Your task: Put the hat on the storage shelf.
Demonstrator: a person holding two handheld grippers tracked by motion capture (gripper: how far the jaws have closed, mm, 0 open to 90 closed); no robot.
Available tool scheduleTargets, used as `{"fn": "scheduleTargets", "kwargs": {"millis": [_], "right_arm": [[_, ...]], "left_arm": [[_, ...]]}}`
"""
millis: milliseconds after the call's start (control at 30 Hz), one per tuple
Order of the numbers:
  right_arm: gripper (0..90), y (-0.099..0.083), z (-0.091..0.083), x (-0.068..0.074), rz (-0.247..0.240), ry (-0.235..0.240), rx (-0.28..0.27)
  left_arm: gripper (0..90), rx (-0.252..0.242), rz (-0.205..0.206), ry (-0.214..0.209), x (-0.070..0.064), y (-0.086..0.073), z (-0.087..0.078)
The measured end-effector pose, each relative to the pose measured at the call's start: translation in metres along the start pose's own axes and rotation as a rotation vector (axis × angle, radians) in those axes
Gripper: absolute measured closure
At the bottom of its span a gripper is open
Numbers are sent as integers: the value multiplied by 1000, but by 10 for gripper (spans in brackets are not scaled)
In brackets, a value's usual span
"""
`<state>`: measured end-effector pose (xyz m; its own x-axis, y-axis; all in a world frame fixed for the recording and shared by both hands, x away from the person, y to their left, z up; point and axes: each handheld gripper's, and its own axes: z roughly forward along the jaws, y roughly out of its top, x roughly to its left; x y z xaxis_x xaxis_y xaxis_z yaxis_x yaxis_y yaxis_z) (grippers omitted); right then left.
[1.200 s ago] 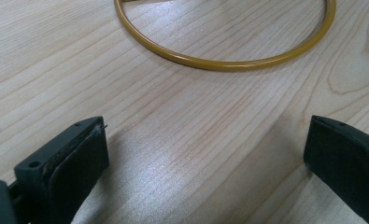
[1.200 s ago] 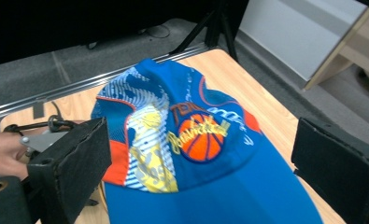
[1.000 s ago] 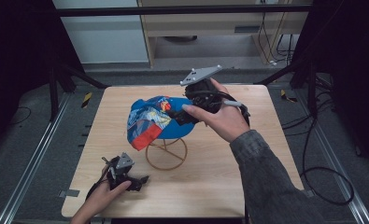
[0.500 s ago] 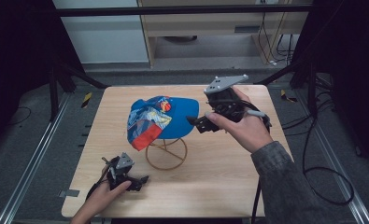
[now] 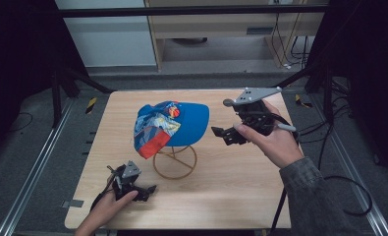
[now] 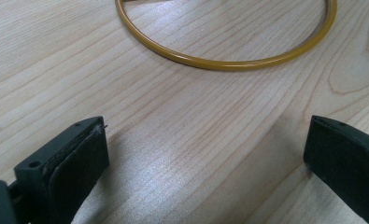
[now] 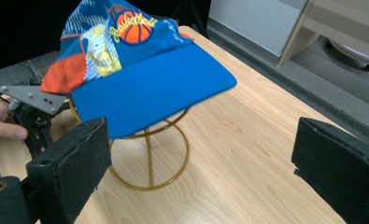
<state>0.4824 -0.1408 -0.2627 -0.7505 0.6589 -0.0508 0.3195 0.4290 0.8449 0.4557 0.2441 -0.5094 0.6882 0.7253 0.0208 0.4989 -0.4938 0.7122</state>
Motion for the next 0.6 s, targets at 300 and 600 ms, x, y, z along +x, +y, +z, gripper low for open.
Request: {"fn": "scheduleTargets", "kwargs": {"millis": [300,600], "right_arm": [[48,-16,-3,-6,27,-6,3],[49,-31,2,-8,42,-1,13]], "left_arm": [[0,0,0,0,0,0,0],[0,0,-5,-1,0,0,0]]}}
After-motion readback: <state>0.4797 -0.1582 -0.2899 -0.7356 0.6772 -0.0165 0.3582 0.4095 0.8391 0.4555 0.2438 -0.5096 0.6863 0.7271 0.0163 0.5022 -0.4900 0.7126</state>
